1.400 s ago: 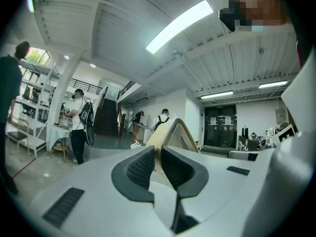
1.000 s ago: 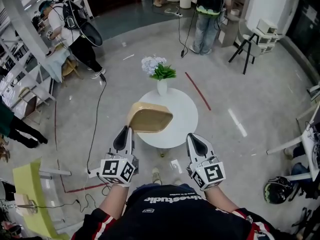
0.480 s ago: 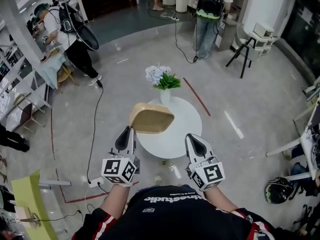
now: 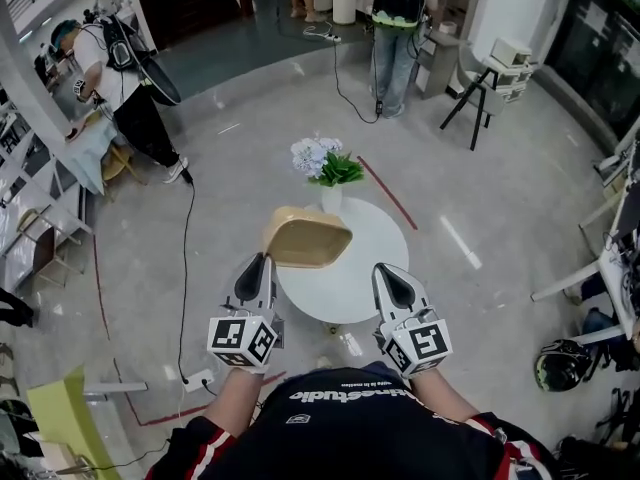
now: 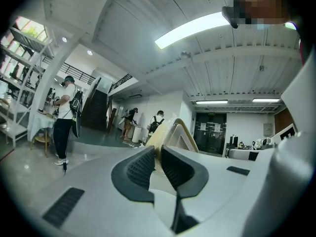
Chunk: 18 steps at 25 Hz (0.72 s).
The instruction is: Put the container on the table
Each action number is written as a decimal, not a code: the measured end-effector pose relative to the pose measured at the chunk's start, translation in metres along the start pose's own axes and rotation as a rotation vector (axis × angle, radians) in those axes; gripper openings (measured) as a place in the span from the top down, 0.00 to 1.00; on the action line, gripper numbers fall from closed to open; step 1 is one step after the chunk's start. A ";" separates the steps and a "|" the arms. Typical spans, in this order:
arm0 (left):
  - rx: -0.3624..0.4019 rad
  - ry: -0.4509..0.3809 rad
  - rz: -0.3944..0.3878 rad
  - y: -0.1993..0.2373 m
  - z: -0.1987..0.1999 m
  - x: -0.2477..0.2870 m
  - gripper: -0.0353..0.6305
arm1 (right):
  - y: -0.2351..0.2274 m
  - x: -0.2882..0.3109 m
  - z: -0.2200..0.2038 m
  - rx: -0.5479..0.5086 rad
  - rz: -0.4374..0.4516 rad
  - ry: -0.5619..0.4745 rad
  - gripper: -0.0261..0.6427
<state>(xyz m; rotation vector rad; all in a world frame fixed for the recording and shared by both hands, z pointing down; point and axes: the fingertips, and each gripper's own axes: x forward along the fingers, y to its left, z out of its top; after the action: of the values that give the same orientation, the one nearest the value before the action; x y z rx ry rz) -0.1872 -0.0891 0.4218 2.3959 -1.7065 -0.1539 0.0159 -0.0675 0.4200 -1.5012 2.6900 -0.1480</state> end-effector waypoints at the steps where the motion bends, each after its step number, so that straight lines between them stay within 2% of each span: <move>1: 0.001 0.000 -0.008 0.003 0.002 0.000 0.86 | 0.003 0.002 0.001 -0.003 -0.007 -0.003 0.94; 6: -0.009 -0.009 -0.025 0.015 0.008 0.002 0.86 | 0.011 0.008 0.007 -0.011 -0.032 -0.006 0.94; 18: -0.012 0.031 -0.026 0.020 -0.016 0.020 0.86 | 0.004 0.019 0.002 -0.091 -0.022 0.002 0.94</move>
<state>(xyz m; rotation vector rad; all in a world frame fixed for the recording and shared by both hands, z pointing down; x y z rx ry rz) -0.1962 -0.1127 0.4427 2.4002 -1.6567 -0.1299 0.0030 -0.0820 0.4180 -1.5553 2.7176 -0.0282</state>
